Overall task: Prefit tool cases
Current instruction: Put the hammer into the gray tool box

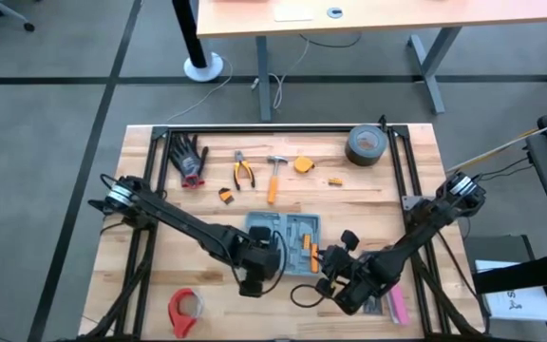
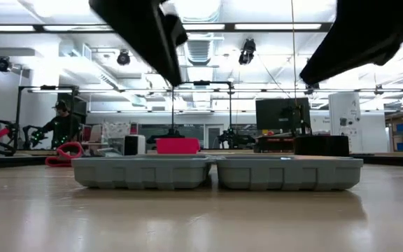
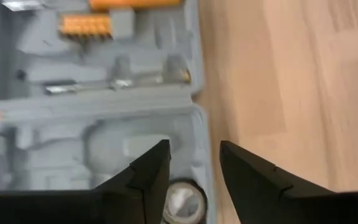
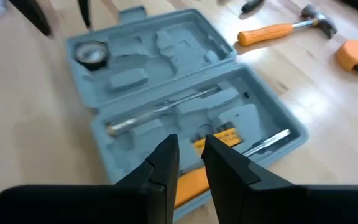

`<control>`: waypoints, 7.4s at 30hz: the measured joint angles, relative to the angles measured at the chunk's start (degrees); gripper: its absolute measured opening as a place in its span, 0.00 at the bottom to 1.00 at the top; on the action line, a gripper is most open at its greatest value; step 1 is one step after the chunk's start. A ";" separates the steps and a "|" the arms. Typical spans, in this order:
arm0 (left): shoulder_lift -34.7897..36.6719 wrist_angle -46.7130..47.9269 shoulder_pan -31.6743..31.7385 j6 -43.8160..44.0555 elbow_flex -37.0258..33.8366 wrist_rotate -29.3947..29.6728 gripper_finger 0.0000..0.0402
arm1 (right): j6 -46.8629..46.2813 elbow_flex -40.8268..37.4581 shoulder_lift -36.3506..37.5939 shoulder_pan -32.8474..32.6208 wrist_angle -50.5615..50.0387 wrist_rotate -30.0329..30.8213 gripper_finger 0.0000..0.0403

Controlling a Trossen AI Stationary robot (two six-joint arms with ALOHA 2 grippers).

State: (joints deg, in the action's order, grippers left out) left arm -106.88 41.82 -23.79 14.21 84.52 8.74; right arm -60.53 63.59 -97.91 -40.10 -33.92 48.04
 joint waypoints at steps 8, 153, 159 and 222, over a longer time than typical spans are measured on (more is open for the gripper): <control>9.96 -8.76 0.90 0.53 -5.39 5.03 0.32 | 4.92 -3.06 0.00 5.25 -0.24 -0.33 0.18; 35.78 -43.87 12.33 12.03 -44.18 16.19 0.28 | 65.61 21.25 -22.64 64.96 8.55 -46.05 0.18; 35.79 -43.94 12.33 12.03 -44.18 16.19 0.28 | 66.08 22.22 -22.64 64.87 8.85 -46.00 0.18; 37.01 -45.30 11.98 13.77 -44.18 12.77 0.28 | 69.25 27.34 -21.24 61.89 -30.64 -46.14 0.09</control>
State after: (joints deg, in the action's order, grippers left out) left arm -69.87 -3.47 -11.81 27.98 40.34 21.50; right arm 8.72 90.94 -119.15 21.79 -64.56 1.90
